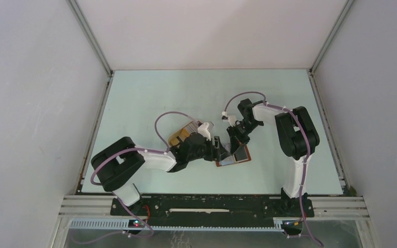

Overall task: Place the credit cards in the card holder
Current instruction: Insert the credit card into the card holder.

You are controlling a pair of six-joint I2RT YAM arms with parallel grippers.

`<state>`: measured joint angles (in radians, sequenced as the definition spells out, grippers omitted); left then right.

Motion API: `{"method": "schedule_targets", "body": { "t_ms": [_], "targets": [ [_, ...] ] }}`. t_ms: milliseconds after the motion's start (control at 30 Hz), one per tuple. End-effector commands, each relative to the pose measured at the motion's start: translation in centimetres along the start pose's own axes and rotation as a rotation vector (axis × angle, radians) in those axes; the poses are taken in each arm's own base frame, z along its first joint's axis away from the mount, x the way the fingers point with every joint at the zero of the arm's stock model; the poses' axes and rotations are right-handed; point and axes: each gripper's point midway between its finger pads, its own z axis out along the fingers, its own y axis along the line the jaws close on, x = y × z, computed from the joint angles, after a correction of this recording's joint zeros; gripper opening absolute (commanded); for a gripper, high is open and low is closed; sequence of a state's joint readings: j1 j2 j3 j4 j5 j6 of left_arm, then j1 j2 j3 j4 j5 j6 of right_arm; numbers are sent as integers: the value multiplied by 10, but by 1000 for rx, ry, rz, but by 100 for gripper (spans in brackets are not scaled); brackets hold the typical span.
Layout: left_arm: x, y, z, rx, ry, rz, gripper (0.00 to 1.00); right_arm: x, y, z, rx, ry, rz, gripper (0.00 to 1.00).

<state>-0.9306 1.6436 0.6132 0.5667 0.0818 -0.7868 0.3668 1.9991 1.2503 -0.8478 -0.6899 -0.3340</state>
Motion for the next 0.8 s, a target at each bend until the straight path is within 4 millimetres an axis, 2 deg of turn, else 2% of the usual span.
{"method": "schedule_targets", "body": {
  "t_ms": [0,167,467,767],
  "targets": [
    [-21,-14,-16,40,-77,-4,70,-4,-14,3,51,5,-13,17],
    [-20,-15,-20,42,-78,-7,69,-4,-13,2,49,5,-15,17],
    [-18,-15,-15,47,-65,-19,68,-4,-13,2,48,3,-17,17],
    [-12,-3,-9,4,-52,-37,67,-4,-12,1,45,1,-16,17]
  ]
}}
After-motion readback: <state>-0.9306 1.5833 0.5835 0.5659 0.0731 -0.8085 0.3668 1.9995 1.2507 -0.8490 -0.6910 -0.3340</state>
